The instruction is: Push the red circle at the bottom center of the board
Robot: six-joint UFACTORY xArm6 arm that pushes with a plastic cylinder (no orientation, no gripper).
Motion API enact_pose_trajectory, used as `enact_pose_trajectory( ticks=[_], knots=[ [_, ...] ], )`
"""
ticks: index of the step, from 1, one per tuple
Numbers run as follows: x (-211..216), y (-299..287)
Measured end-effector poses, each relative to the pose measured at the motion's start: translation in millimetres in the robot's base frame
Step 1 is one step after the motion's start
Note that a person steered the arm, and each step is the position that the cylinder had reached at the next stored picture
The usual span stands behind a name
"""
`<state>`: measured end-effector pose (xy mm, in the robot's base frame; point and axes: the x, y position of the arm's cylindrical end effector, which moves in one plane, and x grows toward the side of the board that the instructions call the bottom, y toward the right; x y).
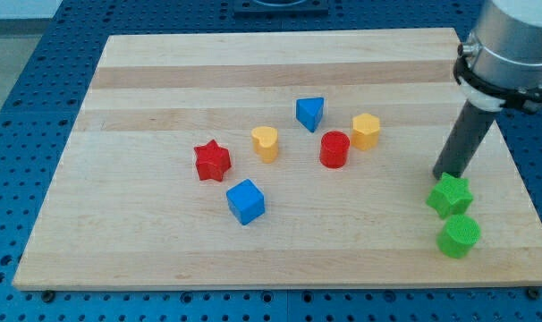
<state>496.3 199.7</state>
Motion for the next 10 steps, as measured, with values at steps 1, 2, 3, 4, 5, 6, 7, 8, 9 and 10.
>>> enact_pose_trajectory(
  ticks=[1,2,3,4,5,6,7,8,9,10],
  knots=[
    [11.9,-1.2],
    [15.9,-1.2],
    [11.9,-1.2],
    [-29.0,-2.2],
    [-86.4,-1.3],
    [-146.3,-5.2],
    [-208.9,-15.4],
    [-255.6,-24.4],
    [-245.2,-79.4],
    [-205.2,-132.4]
  ],
)
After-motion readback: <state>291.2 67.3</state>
